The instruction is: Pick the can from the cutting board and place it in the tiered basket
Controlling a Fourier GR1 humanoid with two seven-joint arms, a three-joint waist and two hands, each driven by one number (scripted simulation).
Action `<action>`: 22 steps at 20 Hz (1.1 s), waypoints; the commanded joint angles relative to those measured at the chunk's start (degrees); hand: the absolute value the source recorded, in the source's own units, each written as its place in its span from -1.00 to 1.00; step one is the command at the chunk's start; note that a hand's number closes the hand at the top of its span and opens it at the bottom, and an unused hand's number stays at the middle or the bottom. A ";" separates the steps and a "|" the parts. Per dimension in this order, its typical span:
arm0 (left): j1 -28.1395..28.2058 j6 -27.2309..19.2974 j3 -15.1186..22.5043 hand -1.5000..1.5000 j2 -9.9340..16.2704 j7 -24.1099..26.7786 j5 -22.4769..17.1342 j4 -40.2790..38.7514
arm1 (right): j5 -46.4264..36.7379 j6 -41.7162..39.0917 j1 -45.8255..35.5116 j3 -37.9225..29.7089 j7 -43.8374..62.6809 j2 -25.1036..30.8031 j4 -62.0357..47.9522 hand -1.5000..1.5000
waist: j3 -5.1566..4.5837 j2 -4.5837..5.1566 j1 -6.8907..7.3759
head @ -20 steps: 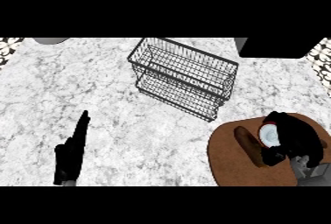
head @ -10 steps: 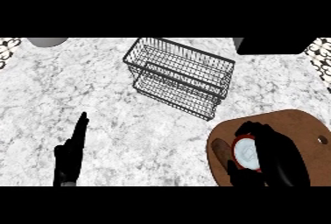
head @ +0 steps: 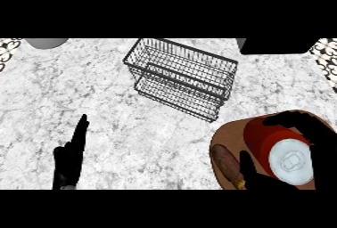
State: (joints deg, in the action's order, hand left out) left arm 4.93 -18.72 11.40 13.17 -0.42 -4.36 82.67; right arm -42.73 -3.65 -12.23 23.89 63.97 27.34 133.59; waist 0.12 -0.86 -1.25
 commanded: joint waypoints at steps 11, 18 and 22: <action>0.31 1.01 0.13 0.00 -1.04 0.14 0.71 -2.32 | 7.15 -17.53 -30.73 -10.98 17.85 -4.00 -2.21 1.00 | -0.41 0.39 1.28; -2.47 1.37 -0.21 0.00 -1.88 -0.10 1.20 -4.84 | 4.83 -14.92 -37.60 -12.52 13.44 -6.77 -16.83 1.00 | -0.32 0.82 1.58; 0.45 1.52 0.82 0.00 -0.82 -3.14 1.56 0.94 | 5.13 -15.37 -42.95 -14.99 11.17 -9.27 -25.45 1.00 | -0.23 0.70 2.32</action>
State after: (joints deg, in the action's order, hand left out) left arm 3.85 -17.30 11.22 12.41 -0.79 -3.08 82.69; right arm -37.85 -15.41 -48.99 9.64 65.50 20.78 114.77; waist 0.12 -0.37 0.65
